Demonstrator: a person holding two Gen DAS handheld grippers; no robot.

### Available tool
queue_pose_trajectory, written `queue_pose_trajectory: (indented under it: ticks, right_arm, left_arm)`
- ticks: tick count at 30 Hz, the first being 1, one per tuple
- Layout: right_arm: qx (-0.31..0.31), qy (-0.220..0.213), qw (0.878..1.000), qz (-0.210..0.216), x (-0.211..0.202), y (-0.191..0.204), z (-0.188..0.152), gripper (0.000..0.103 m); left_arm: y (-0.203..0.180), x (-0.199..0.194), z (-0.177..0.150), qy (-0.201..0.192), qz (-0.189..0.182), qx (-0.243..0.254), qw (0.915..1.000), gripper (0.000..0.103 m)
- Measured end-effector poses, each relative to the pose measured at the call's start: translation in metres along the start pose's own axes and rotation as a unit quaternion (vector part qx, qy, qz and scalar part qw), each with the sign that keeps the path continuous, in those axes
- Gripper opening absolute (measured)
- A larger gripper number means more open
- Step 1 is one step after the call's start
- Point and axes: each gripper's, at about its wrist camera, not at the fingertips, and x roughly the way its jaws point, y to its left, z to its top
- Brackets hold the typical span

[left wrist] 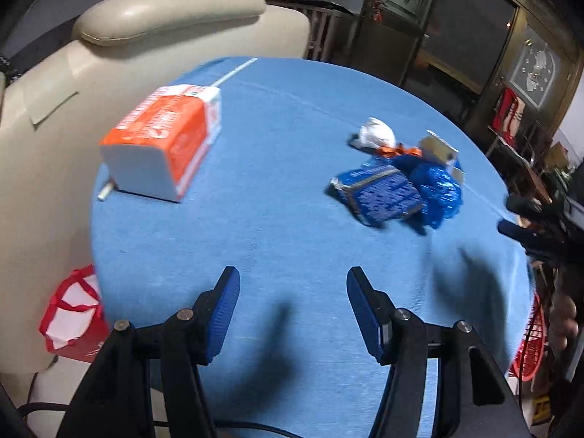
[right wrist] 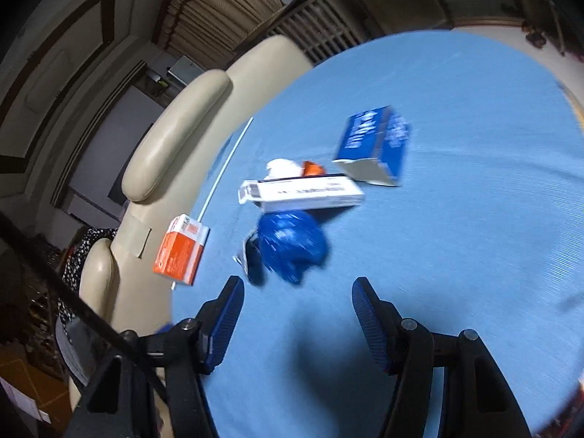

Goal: Collect trash
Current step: 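Return both grippers to the table and grasp the blue bag with the right gripper, then grasp the blue printed box with the left gripper while the right holds the blue bag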

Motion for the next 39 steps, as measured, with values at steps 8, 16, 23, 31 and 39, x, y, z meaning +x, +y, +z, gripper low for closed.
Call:
queue_pose_trajectory:
  ticks: [8,16,23,31,39]
  right_arm:
    - [-0.003,0.003,1.000,-0.031,0.077,0.018,0.023,0.065]
    - [-0.064,0.017,0.997,-0.046,0.098,0.036,0.013,0.059]
    - [-0.061,0.017,0.997,-0.043,0.064,0.017,-0.008,0.059]
    - [-0.045,0.018,0.997,-0.057,0.003,-0.014,-0.049,0.059]
    - [-0.010,0.003,0.999,-0.049,-0.036,-0.042,-0.074,0.059]
  left_arm:
    - [0.019,-0.014,0.005,-0.017,0.017,0.002,0.9997,0.062]
    - [0.014,-0.012,0.016,-0.014,-0.010,-0.004,0.9998,0.062]
    - [-0.014,0.001,0.035,-0.001,-0.043,0.013,0.9990,0.065]
    - [-0.062,0.045,0.053,0.059,-0.084,0.034,0.9941,0.066]
    - [-0.093,0.086,0.059,0.089,-0.074,0.072,0.9906,0.067]
